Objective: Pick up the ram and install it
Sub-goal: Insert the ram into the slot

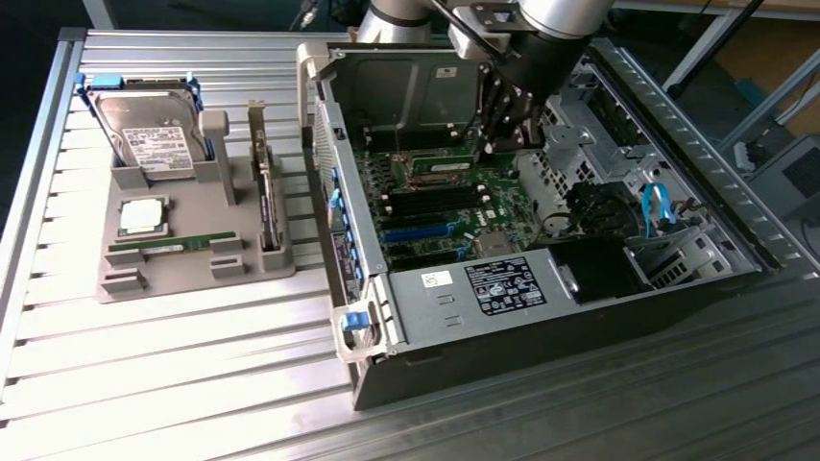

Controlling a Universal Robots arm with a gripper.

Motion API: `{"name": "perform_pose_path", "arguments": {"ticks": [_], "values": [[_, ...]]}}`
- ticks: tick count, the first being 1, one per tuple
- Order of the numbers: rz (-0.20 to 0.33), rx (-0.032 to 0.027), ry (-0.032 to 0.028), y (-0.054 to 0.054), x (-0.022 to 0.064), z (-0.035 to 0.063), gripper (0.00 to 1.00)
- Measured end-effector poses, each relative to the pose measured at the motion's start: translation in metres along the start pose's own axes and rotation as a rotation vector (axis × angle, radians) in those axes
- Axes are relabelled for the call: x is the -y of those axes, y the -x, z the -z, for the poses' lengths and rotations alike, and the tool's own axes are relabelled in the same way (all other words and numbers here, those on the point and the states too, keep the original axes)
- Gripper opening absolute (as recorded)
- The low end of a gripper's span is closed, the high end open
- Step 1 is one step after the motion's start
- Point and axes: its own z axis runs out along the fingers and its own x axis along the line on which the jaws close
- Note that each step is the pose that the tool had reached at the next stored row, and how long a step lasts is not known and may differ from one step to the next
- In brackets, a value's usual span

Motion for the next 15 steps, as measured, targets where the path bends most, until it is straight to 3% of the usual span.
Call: {"name": "perform_pose_path", "arguments": {"ticks": [15], "values": [[0.000, -0.0077, -0.0001, -0.001, 0.0004, -0.0260, 0.13]]}}
